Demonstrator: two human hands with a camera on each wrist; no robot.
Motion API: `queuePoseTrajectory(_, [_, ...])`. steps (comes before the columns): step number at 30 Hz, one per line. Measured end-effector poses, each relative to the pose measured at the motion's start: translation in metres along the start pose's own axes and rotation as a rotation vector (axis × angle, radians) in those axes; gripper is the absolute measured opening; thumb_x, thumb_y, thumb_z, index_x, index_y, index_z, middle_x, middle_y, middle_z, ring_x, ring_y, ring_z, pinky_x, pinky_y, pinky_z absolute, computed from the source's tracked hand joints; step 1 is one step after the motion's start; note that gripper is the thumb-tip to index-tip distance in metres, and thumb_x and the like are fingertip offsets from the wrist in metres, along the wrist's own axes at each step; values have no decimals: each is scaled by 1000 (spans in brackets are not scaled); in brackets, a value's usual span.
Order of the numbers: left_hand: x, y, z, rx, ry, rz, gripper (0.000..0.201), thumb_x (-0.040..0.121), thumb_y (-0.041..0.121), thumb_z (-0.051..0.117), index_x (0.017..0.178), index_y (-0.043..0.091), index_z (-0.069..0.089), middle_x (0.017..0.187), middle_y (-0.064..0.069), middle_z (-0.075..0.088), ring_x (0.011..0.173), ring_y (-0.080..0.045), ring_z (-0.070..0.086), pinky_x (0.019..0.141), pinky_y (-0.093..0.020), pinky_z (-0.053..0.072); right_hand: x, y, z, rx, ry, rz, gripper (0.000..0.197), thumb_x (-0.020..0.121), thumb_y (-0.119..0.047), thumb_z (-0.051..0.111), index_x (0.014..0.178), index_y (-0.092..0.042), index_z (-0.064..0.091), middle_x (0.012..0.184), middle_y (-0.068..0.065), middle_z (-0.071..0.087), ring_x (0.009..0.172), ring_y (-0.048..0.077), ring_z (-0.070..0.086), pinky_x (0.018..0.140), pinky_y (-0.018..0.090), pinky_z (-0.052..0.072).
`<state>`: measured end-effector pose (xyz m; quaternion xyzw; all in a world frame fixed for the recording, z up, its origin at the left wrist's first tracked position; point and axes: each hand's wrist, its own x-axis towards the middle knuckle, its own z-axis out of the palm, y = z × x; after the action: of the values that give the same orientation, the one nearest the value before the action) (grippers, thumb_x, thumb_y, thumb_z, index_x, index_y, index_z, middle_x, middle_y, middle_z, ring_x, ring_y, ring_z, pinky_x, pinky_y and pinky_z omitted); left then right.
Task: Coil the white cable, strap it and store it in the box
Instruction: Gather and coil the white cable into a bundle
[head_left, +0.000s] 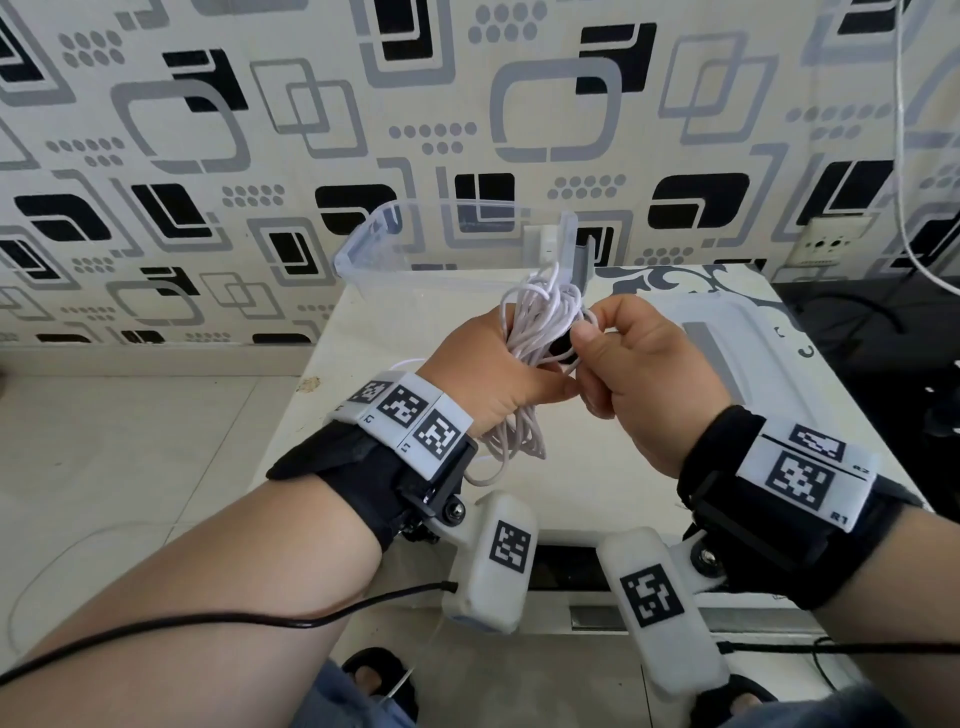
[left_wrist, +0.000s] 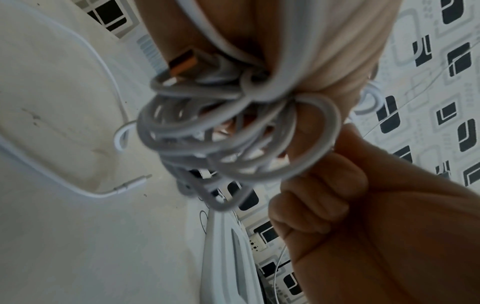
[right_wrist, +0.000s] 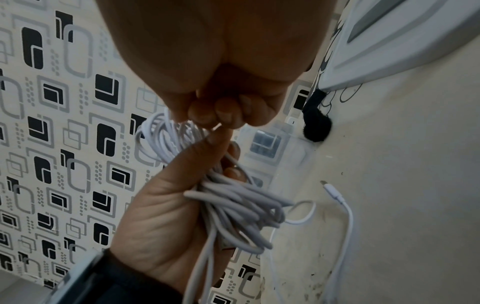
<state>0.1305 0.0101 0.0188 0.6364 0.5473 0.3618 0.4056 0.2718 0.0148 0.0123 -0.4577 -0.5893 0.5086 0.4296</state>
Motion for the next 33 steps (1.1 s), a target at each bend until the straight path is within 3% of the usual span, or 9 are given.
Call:
queuePoseTrajectory(3, [0,1,0,49,73,-5,12,76,18,71,73,23,61,62,5,57,59,-13,55,62,-26,46,1,-2,1,1,-27,-19,19,94,-25,49,78,-17,46,43,-5,52,42,11,37,48,23,34])
queuePoseTrajectory(8, [-2,-1,0,-86,168,-61,18,81,26,69,65,30,61,46,15,57,46,-1,55,54,-26,44,3,2,1,-9,32,-44,20,94,-33,47,79,-19,51,50,-6,51,47,11,39,52,24,34])
queuePoseTrajectory(12, [1,-3,-1,-252,244,-85,30,74,43,70,60,18,59,57,-3,56,52,-26,57,63,-52,53,5,10,-2,-94,50,17,14,91,-22,50,77,-20,53,62,-3,57,57,11,45,60,24,35])
queuePoseTrajectory(16, [7,-8,-5,-414,264,-121,35,60,56,71,52,23,63,57,-3,56,45,-24,53,58,-41,45,8,13,-6,-109,-32,90,20,86,-5,49,87,-22,59,80,-5,63,75,10,52,64,21,38])
queuePoseTrajectory(20, [10,-11,-7,-553,280,-129,31,70,45,70,53,21,63,57,0,58,54,-24,54,63,-35,46,7,15,-5,-184,-160,77,42,80,8,46,96,-29,58,95,-10,62,83,8,53,63,11,42])
queuePoseTrajectory(23, [10,-9,-6,-703,265,-144,27,85,33,63,68,12,58,53,0,58,66,-25,63,70,-40,53,2,13,-5,-375,-226,2,43,81,0,54,106,-35,56,92,-22,57,90,-4,50,61,2,39])
queuePoseTrajectory(28, [8,-4,-10,-829,204,-142,27,89,35,54,76,11,49,54,-2,55,53,-24,63,49,-32,53,-4,12,-1,-409,-298,-7,46,82,-14,64,119,-37,52,89,-34,49,68,-22,50,57,-1,39])
queuePoseTrajectory(30, [6,-2,-12,-860,179,-132,27,90,34,52,75,12,48,55,-2,54,48,-22,61,45,-27,50,-4,12,1,-392,-320,5,49,82,-14,64,122,-38,50,96,-34,53,71,-15,55,58,4,43])
queuePoseTrajectory(33, [5,1,-12,-893,142,-129,27,91,33,50,73,12,49,54,-1,52,43,-19,57,42,-25,48,-4,14,2,-420,-360,28,35,81,-17,66,110,-33,56,97,-14,68,78,2,63,61,11,46])
